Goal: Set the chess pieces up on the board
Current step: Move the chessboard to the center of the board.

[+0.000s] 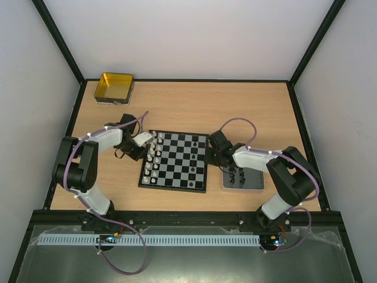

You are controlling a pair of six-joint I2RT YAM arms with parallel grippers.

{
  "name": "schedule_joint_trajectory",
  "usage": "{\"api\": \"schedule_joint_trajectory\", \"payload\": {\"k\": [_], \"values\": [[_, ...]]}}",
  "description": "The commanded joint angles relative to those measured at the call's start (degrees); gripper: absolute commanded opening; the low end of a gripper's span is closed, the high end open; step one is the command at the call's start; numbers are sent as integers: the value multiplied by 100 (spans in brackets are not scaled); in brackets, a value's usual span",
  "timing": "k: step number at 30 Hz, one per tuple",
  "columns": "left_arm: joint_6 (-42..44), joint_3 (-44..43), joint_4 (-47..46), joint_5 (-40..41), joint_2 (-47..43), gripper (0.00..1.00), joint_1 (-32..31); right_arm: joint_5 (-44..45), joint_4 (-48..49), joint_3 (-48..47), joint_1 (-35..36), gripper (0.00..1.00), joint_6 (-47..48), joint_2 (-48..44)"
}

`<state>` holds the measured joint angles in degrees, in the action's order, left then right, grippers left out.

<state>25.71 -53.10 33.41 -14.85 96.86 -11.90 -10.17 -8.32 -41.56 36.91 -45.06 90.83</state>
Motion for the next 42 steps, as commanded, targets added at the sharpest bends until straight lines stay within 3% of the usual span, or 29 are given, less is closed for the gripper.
{"api": "schedule_joint_trajectory", "payload": {"k": [1, 19, 37, 42], "values": [[185, 351, 681, -317, 126, 2, -223, -207, -423, -78, 168, 2, 123, 380], [420, 569, 710, -261, -122, 2, -230, -116, -690, -557, 159, 2, 285, 715], [369, 269, 541, 282, -233, 2, 295, 418, -1238, -472, 150, 2, 332, -16], [423, 309, 489, 370, -299, 8, 579, 632, -1412, -485, 150, 2, 323, -336]]}}
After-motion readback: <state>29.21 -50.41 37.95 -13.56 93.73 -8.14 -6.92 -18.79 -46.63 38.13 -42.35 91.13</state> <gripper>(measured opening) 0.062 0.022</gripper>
